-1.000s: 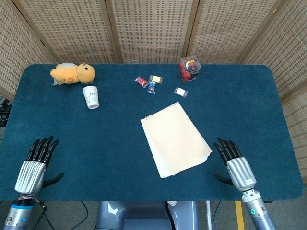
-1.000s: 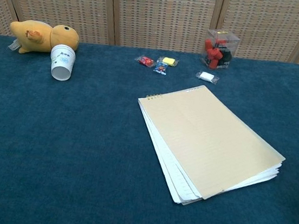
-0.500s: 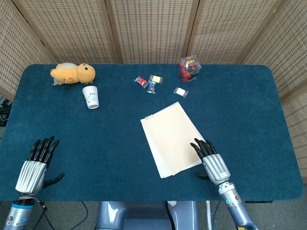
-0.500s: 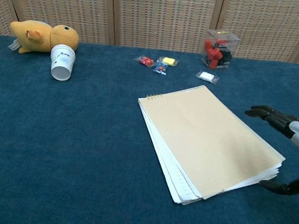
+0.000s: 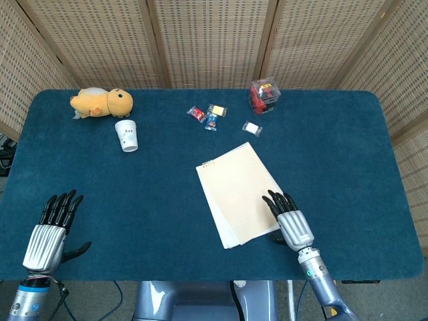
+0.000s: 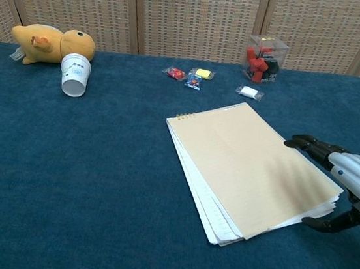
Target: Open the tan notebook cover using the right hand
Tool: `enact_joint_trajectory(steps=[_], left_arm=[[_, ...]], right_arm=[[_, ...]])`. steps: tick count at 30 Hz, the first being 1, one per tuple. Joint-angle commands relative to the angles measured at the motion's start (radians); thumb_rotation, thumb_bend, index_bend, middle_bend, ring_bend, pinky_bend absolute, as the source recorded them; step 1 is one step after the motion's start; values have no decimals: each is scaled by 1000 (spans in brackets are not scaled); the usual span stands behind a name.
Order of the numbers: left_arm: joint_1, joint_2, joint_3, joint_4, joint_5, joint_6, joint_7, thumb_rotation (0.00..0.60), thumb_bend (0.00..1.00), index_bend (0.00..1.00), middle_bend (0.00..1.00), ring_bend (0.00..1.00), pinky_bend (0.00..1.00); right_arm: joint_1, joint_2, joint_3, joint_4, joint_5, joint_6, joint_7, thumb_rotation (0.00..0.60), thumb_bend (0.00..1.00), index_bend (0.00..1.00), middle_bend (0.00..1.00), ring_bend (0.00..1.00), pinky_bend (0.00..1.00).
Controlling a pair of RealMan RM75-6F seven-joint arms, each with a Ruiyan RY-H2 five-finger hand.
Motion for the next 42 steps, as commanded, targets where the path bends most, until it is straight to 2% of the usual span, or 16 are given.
enact_joint_trajectory(steps=[1,36,38,42], left_arm=[[1,-1,6,47,6,-4,-22,600,139,0,0,0,0],[-7,-19,1,81,16,-1,-40,600,139,0,0,0,0],[-7,-20,1,82,16,-3,-39,600,140,0,0,0,0],[-8,-21,2,81,16,-3,-41,600,140,0,0,0,0]], right_arm=[[7,-18,-3,24,1,-4,13,600,353,14,0,0,0],[50,-76,-8,85,44,-53,12,600,351,15,0,0,0],[54,-82,-6,89,45,-54,11,600,380,18,0,0,0],[62,-90,3,87,45,-50,9,600,518,33,0,0,0]])
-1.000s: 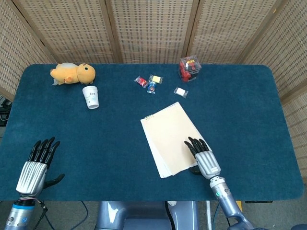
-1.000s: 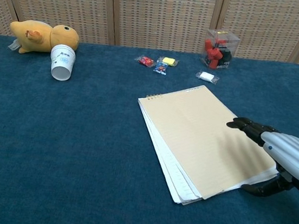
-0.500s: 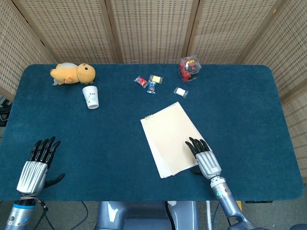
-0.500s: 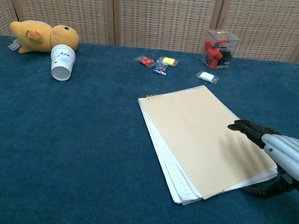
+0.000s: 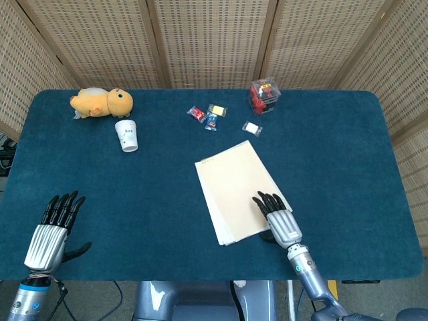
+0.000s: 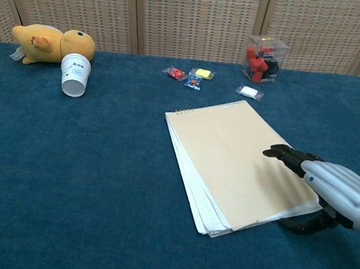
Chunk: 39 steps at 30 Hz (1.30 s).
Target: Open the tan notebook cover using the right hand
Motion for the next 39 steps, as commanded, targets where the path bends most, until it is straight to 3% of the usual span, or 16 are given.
enact_joint_trajectory(steps=[1,5,11,22,26,29,39], left_arm=[[0,0,0,-1,0,0,-1,600,140,0,0,0,0],[-1,0,0,-1,0,-1,-2,600,140,0,0,0,0],[-2,-2,3,1,0,-4,-1,600,140,0,0,0,0],[-3,-1,2,1,-2,-5,-5,600,139,0,0,0,0],[-3,0,1,1,-3,-6,-9,600,139,0,0,0,0],[-3,0,1,1,-4,-6,-10,600,139,0,0,0,0],[-4,-3,4,3,-2,-8,-9,600,140,0,0,0,0]], right_arm=[[5,-5,6,-3,-3,8,0,600,531,37,0,0,0],[11,-7,13,-13,-13,26,7,600,588,49,0,0,0],[24,-9,25,-25,-3,19,-2,600,577,52,0,0,0],[59,-25,65,-26,39,-19,9,600,497,52,0,0,0],[73,-30,80,-21,50,-27,16,600,390,54,0,0,0],[78,-31,88,-24,58,-29,35,600,367,54,0,0,0],[103,-56,121,7,71,-11,45,600,458,60,0,0,0]])
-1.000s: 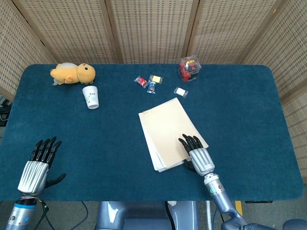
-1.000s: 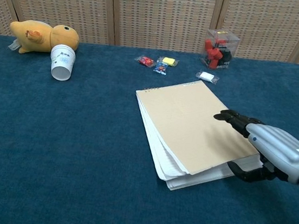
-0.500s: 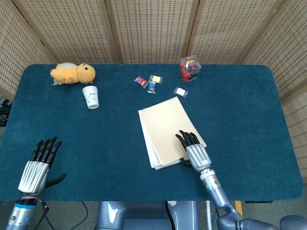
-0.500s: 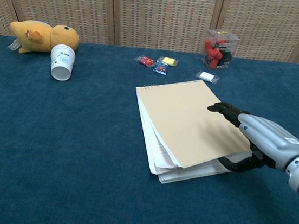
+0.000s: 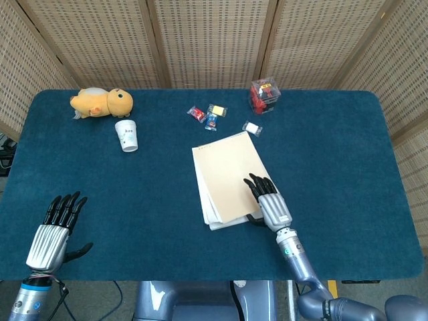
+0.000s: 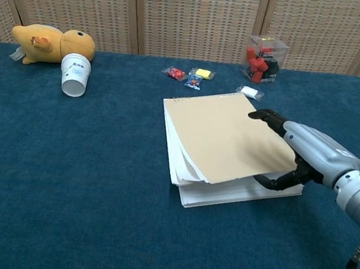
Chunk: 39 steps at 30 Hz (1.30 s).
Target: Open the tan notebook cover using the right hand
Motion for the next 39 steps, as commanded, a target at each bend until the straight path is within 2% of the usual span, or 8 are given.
enact_joint_trajectory(steps=[1,4,11,18,25,31,35,39], left_arm=[[0,0,0,0,-2,-1,-1,600,140,0,0,0,0],[-1,0,0,1,-4,-3,-2,600,140,0,0,0,0],[-2,0,1,2,-3,-4,-5,600,141,0,0,0,0],[-1,2,3,-2,1,-1,-8,600,140,0,0,0,0],[-2,4,4,-4,-1,-5,-12,600,140,0,0,0,0],[-4,5,5,-3,-4,-11,-19,600,140,0,0,0,0],[-5,5,6,-2,-4,-13,-21,600,140,0,0,0,0],[-5,4,6,-2,-6,-15,-22,600,140,0,0,0,0]], right_arm=[[8,-7,8,6,-2,10,1,600,459,60,0,0,0],[17,-12,19,10,-4,21,4,600,456,61,0,0,0],[29,-29,37,19,4,33,32,600,344,60,0,0,0],[53,-43,49,43,24,9,13,600,344,63,0,0,0],[97,-56,90,45,59,-16,-41,600,347,75,0,0,0],[123,-65,114,50,81,-22,-70,600,409,97,0,0,0],[138,-69,128,62,103,-31,-86,600,537,139,0,0,1],[151,-68,141,69,118,-35,-98,600,634,199,11,0,90]])
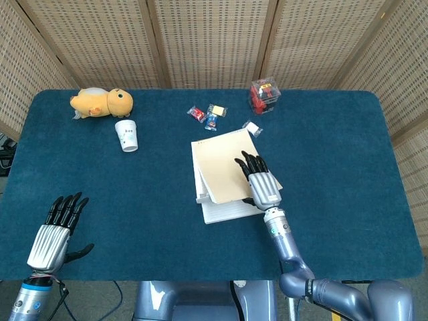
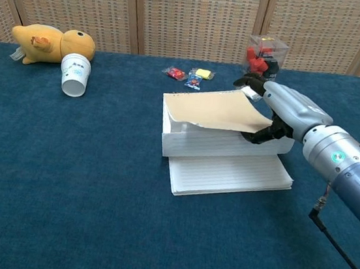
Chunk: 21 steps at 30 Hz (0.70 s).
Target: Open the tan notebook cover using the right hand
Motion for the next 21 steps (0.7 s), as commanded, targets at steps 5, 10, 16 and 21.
enact_joint_trajectory(steps=[5,10,16,21], left_arm=[[-1,0,2,-1,2,-2,0,600,140,0,0,0,0],[-1,1,3,-1,3,-2,-3,600,140,0,0,0,0],[-1,1,5,0,4,-2,-3,600,140,0,0,0,0],[-2,1,7,-2,5,-4,-5,600,140,0,0,0,0]], right_arm=[[16,-5,5,11,28,-10,-34,600,688,285,102,20,209],[20,-18,-5,21,35,-7,-50,600,726,440,299,196,395],[23,-31,-21,41,12,19,-37,600,754,633,530,442,564],[20,-33,-32,51,-24,60,-8,600,762,657,575,523,663]])
